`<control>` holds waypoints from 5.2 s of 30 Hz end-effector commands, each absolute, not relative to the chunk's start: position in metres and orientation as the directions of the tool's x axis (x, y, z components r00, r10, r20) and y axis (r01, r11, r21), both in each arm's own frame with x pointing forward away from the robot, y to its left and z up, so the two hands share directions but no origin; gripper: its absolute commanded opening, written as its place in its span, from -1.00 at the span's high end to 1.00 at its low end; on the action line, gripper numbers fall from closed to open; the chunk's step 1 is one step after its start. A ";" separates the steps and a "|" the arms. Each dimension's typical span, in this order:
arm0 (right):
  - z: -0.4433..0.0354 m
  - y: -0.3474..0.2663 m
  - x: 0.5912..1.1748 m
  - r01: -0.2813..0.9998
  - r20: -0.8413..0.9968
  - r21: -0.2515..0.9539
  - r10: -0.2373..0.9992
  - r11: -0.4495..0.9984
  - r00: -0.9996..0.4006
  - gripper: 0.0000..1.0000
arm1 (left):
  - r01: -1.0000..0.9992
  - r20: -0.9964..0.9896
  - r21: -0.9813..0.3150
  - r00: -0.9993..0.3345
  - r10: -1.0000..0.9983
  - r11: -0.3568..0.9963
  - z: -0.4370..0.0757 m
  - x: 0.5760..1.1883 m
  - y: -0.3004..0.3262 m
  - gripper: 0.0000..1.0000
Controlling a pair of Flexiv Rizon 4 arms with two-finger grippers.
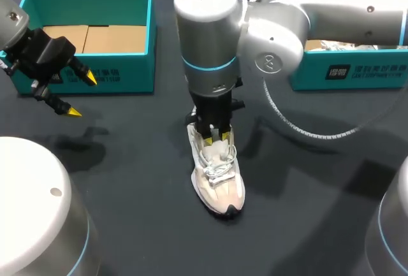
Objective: Take the shoe out of the shoebox, open the shoe tongue, remove and reinsert the insole, then place the shoe into the shoebox
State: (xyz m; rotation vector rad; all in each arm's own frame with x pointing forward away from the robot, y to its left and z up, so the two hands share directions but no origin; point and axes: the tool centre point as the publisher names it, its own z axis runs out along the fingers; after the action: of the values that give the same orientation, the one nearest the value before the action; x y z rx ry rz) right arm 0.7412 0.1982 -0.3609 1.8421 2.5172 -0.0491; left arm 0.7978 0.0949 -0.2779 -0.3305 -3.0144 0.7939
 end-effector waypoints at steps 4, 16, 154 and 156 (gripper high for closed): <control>-0.332 0.201 0.738 0.937 -0.077 0.027 0.935 0.349 -0.346 0.45 | 0.202 -0.046 -0.485 -0.978 0.205 0.851 -0.278 0.797 0.095 -1.00; -0.278 0.203 0.747 0.722 -0.101 0.069 0.725 0.688 -0.681 0.39 | 0.202 -0.046 -0.485 -0.978 0.205 0.851 -0.278 0.797 0.095 -1.00; -0.305 0.176 0.851 -0.057 -0.152 0.006 -0.055 0.998 -0.987 1.00 | 0.202 -0.046 -0.485 -0.978 0.205 0.851 -0.278 0.797 0.095 -1.00; -0.295 0.173 0.855 -0.050 -0.151 0.006 -0.049 0.999 -0.987 1.00 | 0.202 -0.046 -0.485 -0.978 0.205 0.851 -0.278 0.797 0.095 -1.00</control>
State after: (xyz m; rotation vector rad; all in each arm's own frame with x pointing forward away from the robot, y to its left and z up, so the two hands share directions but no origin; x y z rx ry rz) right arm 0.8575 0.1838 -0.3190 -0.0770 2.9878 0.0038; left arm 0.7978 0.0948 -0.2779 -0.3308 -3.0143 0.7939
